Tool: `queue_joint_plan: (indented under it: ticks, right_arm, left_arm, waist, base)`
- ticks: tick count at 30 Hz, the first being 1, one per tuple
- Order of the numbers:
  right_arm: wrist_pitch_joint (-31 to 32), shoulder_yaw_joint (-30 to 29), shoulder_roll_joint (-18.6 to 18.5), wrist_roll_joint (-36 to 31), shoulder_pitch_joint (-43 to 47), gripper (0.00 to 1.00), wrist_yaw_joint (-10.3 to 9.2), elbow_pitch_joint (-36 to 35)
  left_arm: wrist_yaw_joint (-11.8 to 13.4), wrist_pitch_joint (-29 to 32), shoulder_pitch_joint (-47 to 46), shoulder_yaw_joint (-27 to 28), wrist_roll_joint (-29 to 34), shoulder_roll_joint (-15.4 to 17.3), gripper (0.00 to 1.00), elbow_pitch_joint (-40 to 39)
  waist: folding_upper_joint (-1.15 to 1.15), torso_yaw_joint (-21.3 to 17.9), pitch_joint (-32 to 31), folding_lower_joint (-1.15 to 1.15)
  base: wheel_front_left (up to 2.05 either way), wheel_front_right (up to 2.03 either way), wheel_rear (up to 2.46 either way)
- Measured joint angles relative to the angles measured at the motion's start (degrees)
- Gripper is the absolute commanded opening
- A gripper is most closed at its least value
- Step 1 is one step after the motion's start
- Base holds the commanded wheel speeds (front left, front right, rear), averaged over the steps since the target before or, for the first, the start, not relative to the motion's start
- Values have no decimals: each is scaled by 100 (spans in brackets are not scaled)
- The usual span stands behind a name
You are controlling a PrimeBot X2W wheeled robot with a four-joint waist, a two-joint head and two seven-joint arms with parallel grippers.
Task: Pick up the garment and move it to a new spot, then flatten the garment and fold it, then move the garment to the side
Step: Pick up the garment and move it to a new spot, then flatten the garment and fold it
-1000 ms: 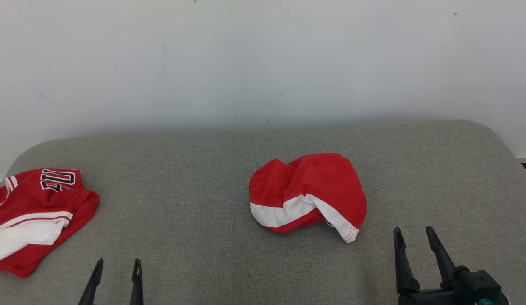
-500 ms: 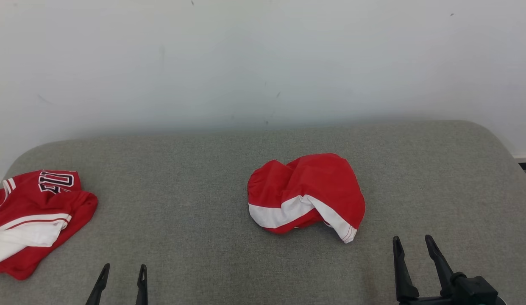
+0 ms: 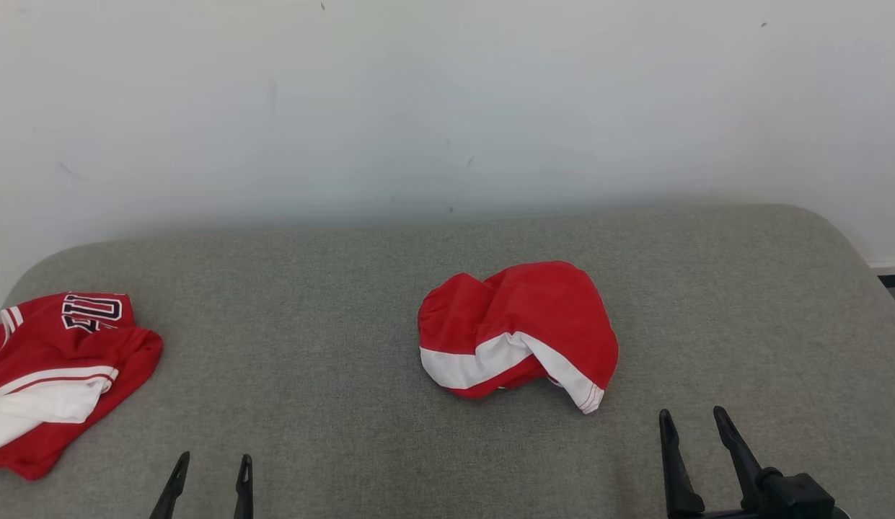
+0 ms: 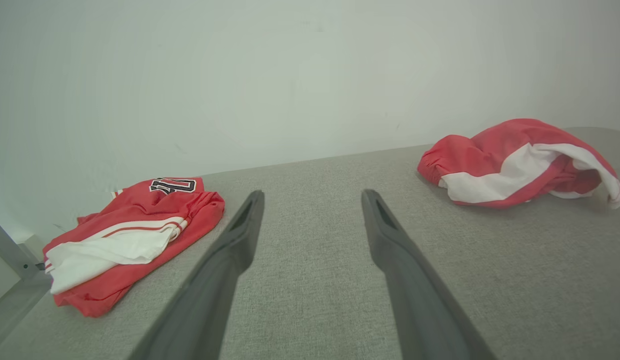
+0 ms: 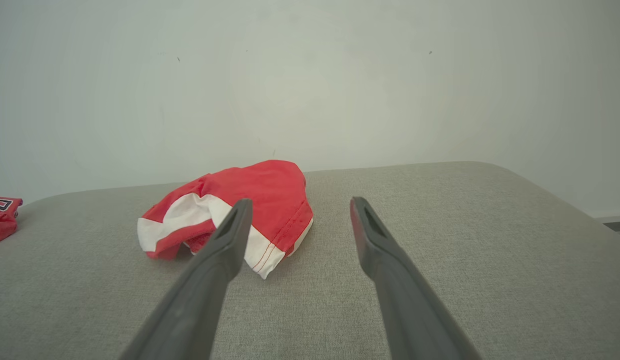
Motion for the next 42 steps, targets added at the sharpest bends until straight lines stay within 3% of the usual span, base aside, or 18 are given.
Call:
queue_joint_plan:
  ticks: [42]
  right_arm:
    - [0, -9, 0, -18, 9, 100, 0, 63]
  left_arm:
    - [-121, 0, -13, 136, 57, -123, 100, 107]
  waist:
    - [0, 29, 65, 0]
  base:
    - [0, 0, 0]
